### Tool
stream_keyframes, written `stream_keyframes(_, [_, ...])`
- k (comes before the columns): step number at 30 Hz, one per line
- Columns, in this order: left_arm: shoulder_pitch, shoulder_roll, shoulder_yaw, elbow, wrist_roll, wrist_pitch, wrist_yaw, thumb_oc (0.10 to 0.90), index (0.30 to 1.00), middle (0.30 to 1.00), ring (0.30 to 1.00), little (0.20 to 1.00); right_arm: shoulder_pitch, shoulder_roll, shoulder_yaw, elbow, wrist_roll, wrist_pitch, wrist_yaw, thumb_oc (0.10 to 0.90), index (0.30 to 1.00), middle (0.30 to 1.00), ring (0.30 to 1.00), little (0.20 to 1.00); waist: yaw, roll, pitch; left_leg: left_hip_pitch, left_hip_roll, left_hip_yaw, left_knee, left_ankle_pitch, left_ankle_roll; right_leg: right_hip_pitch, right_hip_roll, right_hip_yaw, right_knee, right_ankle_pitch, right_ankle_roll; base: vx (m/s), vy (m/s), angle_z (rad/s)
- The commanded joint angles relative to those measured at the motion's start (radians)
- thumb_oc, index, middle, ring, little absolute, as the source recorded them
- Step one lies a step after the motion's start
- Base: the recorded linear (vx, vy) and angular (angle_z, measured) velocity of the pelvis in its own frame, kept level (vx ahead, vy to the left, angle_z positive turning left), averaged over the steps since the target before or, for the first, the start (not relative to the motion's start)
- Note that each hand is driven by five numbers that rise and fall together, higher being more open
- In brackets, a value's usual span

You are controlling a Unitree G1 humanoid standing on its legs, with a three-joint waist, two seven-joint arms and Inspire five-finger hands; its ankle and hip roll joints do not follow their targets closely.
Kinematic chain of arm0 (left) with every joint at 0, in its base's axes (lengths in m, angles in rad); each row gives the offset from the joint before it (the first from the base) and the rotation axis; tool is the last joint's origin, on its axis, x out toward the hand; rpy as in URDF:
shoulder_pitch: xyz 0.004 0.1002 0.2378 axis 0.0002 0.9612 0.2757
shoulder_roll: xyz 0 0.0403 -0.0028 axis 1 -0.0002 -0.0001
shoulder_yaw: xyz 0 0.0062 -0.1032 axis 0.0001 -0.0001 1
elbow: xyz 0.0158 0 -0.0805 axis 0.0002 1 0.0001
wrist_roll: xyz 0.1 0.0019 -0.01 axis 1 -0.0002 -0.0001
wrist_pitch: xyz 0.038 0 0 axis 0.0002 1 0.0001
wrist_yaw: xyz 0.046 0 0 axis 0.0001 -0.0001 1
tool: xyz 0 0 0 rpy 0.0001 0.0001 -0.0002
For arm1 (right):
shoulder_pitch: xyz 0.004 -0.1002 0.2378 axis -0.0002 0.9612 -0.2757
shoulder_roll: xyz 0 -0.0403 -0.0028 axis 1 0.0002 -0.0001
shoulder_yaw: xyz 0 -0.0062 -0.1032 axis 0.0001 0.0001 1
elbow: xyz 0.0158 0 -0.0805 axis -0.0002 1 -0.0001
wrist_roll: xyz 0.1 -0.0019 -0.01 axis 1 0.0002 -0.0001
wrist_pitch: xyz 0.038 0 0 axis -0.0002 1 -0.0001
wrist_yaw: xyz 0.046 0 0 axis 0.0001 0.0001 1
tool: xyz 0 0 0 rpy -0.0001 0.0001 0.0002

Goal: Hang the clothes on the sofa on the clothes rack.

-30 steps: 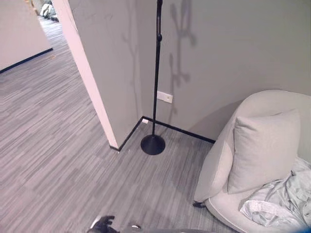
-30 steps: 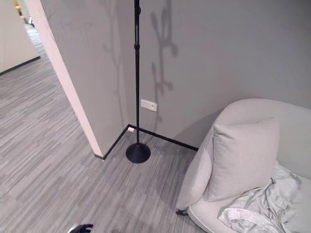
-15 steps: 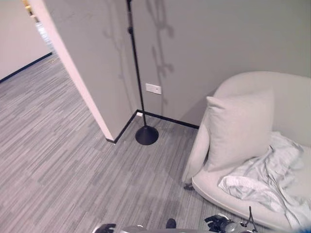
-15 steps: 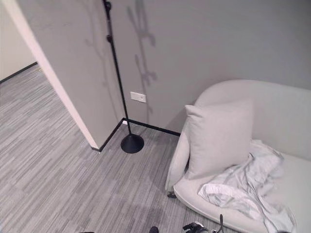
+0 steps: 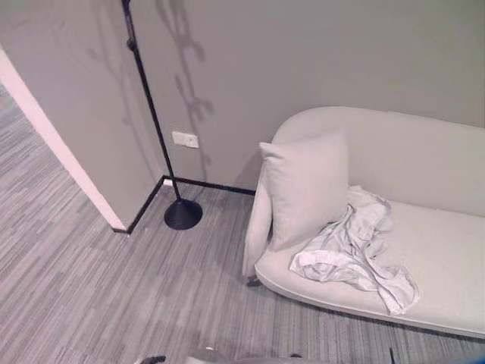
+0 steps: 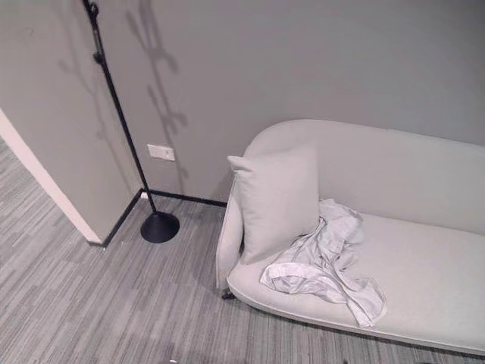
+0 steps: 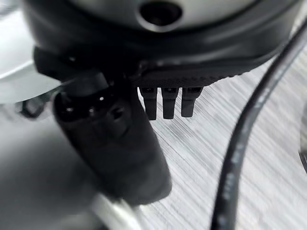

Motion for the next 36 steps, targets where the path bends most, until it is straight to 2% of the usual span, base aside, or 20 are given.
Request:
stream_keyframes(1, [-0.065, 0.024, 0.054, 0.038, -0.093, -0.027, 0.012, 0.800, 0.900, 0.900, 0.900, 0.900, -0.044, 0.060, -0.024, -0.064, 0.094, -0.031, 0.025, 0.800, 0.900, 0.900, 0.900, 0.900, -0.002, -0.014, 0.003, 0.048, -0.048, -0.149, -0.131, 0.070, 0.083, -0.049, -0.115, 0.089, -0.027, 0.192, -0.012, 0.28, -0.630, 0.04])
stream_keyframes(3, [-0.068, 0.021, 0.052, 0.038, -0.098, -0.030, 0.004, 0.800, 0.900, 0.900, 0.900, 0.900, -0.044, 0.067, -0.028, -0.065, 0.102, -0.032, 0.027, 0.800, 0.900, 0.900, 0.900, 0.900, -0.014, -0.030, -0.002, 0.055, -0.027, -0.170, -0.151, 0.088, 0.060, -0.049, -0.106, 0.107, 0.016, 0.167, -0.013, 0.23, -0.596, 0.19])
stream_keyframes(5, [-0.076, 0.021, -0.008, 0.037, -0.037, -0.034, 0.022, 0.800, 0.900, 0.900, 0.900, 0.900, -0.062, 0.077, -0.016, -0.053, 0.103, -0.045, 0.027, 0.800, 0.900, 0.900, 0.900, 0.900, -0.032, -0.075, -0.002, 0.003, 0.077, -0.172, -0.174, 0.158, -0.007, -0.046, -0.051, 0.032, 0.157, -0.109, -0.035, 0.29, -1.044, 0.52])
stream_keyframes(9, [-0.098, 0.012, -0.060, 0.012, 0.002, -0.039, 0.035, 0.800, 0.900, 0.900, 0.900, 0.900, -0.070, 0.058, -0.007, -0.054, 0.106, -0.056, 0.015, 0.800, 0.900, 0.900, 0.900, 0.900, -0.063, -0.076, -0.001, -0.055, 0.113, -0.173, -0.174, 0.218, -0.020, -0.069, -0.009, 0.014, 0.187, -0.149, -0.063, 0.13, -0.613, 0.63])
stream_keyframes(10, [-0.092, 0.009, -0.059, 0.007, -0.009, -0.040, 0.044, 0.800, 0.900, 0.900, 0.900, 0.900, -0.071, 0.037, -0.005, -0.072, 0.112, -0.070, -0.003, 0.800, 0.900, 0.900, 0.900, 0.900, -0.084, -0.083, 0.003, -0.085, 0.135, -0.167, -0.174, 0.364, -0.021, -0.046, 0.020, 0.008, 0.163, -0.124, -0.081, 0.14, -0.436, 0.35])
stream_keyframes(11, [-0.092, 0.009, -0.059, 0.007, -0.009, -0.040, 0.045, 0.800, 0.900, 0.900, 0.900, 0.900, -0.071, 0.037, -0.005, -0.073, 0.112, -0.070, -0.003, 0.800, 0.900, 0.900, 0.900, 0.900, -0.087, -0.084, 0.001, -0.090, 0.134, -0.171, -0.174, 0.367, -0.021, -0.047, 0.019, 0.005, 0.159, -0.120, -0.081, 0.24, -0.731, 0.29])
stream_keyframes(13, [-0.089, 0.014, -0.041, -0.010, -0.018, -0.030, 0.062, 0.800, 0.900, 0.900, 0.900, 0.900, -0.081, 0.019, 0.012, -0.120, 0.099, -0.075, -0.018, 0.800, 0.900, 0.900, 0.900, 0.900, -0.108, -0.097, 0.011, -0.142, 0.151, -0.077, -0.174, 0.448, 0.017, -0.024, 0.061, 0.012, 0.124, -0.137, -0.120, 0.16, -0.514, 0.42])
stream_keyframes(14, [-0.086, 0.014, -0.037, -0.016, -0.017, -0.029, 0.067, 0.800, 0.900, 0.900, 0.900, 0.900, -0.086, 0.011, 0.016, -0.149, 0.093, -0.073, -0.030, 0.800, 0.900, 0.900, 0.900, 0.900, -0.114, -0.102, 0.017, -0.137, 0.149, -0.016, -0.174, 0.426, 0.027, -0.017, 0.068, 0.013, 0.111, -0.137, -0.124, 0.12, -0.355, 0.59])
stream_keyframes(16, [-0.078, 0.021, -0.032, -0.022, -0.012, -0.040, 0.070, 0.800, 0.900, 0.900, 0.900, 0.900, -0.105, -0.030, 0.019, -0.169, 0.079, -0.073, -0.042, 0.800, 0.900, 0.900, 0.900, 0.900, -0.102, -0.107, 0.021, -0.126, 0.064, -0.047, -0.140, 0.334, 0.041, -0.011, 0.074, 0.039, 0.078, -0.118, -0.111, 0.10, -0.175, 0.39])
stream_keyframes(17, [-0.078, 0.020, -0.032, -0.022, -0.012, -0.040, 0.071, 0.800, 0.900, 0.900, 0.900, 0.900, -0.105, -0.030, 0.018, -0.170, 0.079, -0.072, -0.042, 0.800, 0.900, 0.900, 0.900, 0.900, -0.101, -0.108, 0.023, -0.130, 0.059, -0.046, -0.125, 0.325, 0.043, -0.007, 0.072, 0.040, 0.074, -0.117, -0.110, 0.17, -0.057, 0.00])
stream_keyframes(18, [-0.065, 0.027, -0.038, -0.026, 0.015, -0.050, 0.056, 0.800, 0.900, 0.900, 0.900, 0.900, -0.130, -0.075, 0.013, -0.193, 0.055, -0.067, -0.057, 0.800, 0.900, 0.900, 0.900, 0.900, -0.084, -0.094, 0.010, -0.112, -0.070, -0.115, -0.107, 0.177, 0.072, 0.023, 0.072, 0.052, 0.012, -0.097, -0.092, 0.21, -0.007, -0.18])
stream_keyframes(21, [-0.063, 0.021, -0.099, -0.036, 0.094, -0.037, 0.041, 0.800, 0.900, 0.900, 0.900, 0.900, -0.153, -0.136, -0.016, -0.197, 0.014, -0.060, -0.092, 0.800, 0.900, 0.900, 0.900, 0.900, -0.096, -0.046, -0.001, -0.097, -0.181, -0.036, -0.111, 0.087, 0.118, 0.040, 0.090, 0.057, -0.007, -0.072, -0.055, 0.18, 0.094, -0.09])
stream_keyframes(22, [-0.047, 0.014, -0.086, -0.038, 0.067, -0.048, 0.022, 0.800, 0.900, 0.900, 0.900, 0.900, -0.178, -0.157, -0.035, -0.174, 0.007, -0.048, -0.086, 0.800, 0.900, 0.900, 0.900, 0.900, -0.088, -0.015, 0.004, -0.079, -0.157, -0.021, -0.137, 0.087, 0.140, 0.019, 0.114, 0.088, 0.031, -0.092, -0.053, 0.08, 0.152, -0.19])
stream_keyframes(23, [-0.044, 0.008, -0.088, -0.031, 0.079, -0.043, 0.029, 0.800, 0.900, 0.900, 0.900, 0.900, -0.186, -0.172, -0.052, -0.157, 0.001, -0.043, -0.102, 0.800, 0.900, 0.900, 0.900, 0.900, -0.070, 0.005, 0.006, -0.092, -0.179, -0.023, -0.114, 0.072, 0.164, -0.014, 0.123, 0.095, 0.094, -0.111, -0.040, 0.15, 0.128, -0.71])
stream_keyframes(26, [-0.009, 0.021, -0.076, -0.006, 0.082, -0.043, 0.012, 0.800, 0.900, 0.900, 0.900, 0.900, -0.175, -0.165, -0.051, -0.153, -0.032, -0.043, -0.101, 0.800, 0.900, 0.900, 0.900, 0.900, -0.064, -0.008, 0.034, -0.055, -0.196, -0.022, -0.107, 0.063, 0.190, -0.090, 0.090, 0.067, 0.337, -0.053, 0.020, 0.16, 0.083, -0.55])
stream_keyframes(28, [-0.006, 0.029, -0.070, 0.002, 0.090, -0.035, 0.015, 0.800, 0.900, 0.900, 0.900, 0.900, -0.170, -0.167, -0.054, -0.152, -0.035, -0.045, -0.112, 0.800, 0.900, 0.900, 0.900, 0.900, -0.068, -0.008, 0.042, -0.046, -0.192, -0.017, -0.113, 0.071, 0.191, -0.126, 0.079, 0.064, 0.419, -0.032, 0.031, 0.13, 0.034, -0.08])
stream_keyframes(29, [-0.004, 0.046, -0.040, -0.016, 0.068, -0.037, 0.022, 0.800, 0.900, 0.900, 0.900, 0.900, -0.149, -0.173, -0.050, -0.176, -0.094, -0.037, -0.142, 0.800, 0.900, 0.900, 0.900, 0.900, -0.059, 0.006, 0.044, -0.010, -0.173, -0.039, -0.148, 0.085, 0.187, -0.160, 0.032, 0.021, 0.458, -0.001, 0.032, 0.20, 0.023, -0.08])
stream_keyframes(30, [-0.007, 0.063, -0.017, -0.056, 0.050, -0.051, 0.038, 0.800, 0.900, 0.900, 0.900, 0.900, -0.132, -0.187, -0.060, -0.220, -0.145, -0.023, -0.171, 0.800, 0.900, 0.900, 0.900, 0.900, -0.041, 0.013, 0.040, -0.004, -0.151, -0.048, -0.151, 0.077, 0.184, -0.137, -0.013, -0.025, 0.353, -0.015, 0.002, 0.20, 0.024, -0.25])
stream_keyframes(34, [-0.016, 0.068, -0.032, -0.081, 0.047, -0.065, 0.045, 0.800, 0.900, 0.900, 0.900, 0.900, -0.124, -0.220, -0.073, -0.290, -0.195, -0.012, -0.203, 0.800, 0.900, 0.900, 0.900, 0.900, -0.033, 0.017, 0.041, 0.000, -0.130, -0.058, -0.150, 0.072, 0.174, -0.092, 0.008, -0.008, 0.193, 0.004, -0.011, 0.08, -0.084, -0.21])
stream_keyframes(36, [-0.041, 0.068, -0.069, -0.098, 0.068, -0.094, 0.068, 0.800, 0.900, 0.900, 0.900, 0.900, -0.083, -0.307, -0.133, -0.468, -0.292, 0.016, -0.269, 0.800, 0.900, 0.900, 0.900, 0.900, -0.041, 0.015, 0.047, -0.006, -0.117, -0.094, -0.174, 0.098, 0.152, -0.076, -0.019, 0.095, 0.015, 0.130, 0.011, 0.07, -0.145, 0.06])
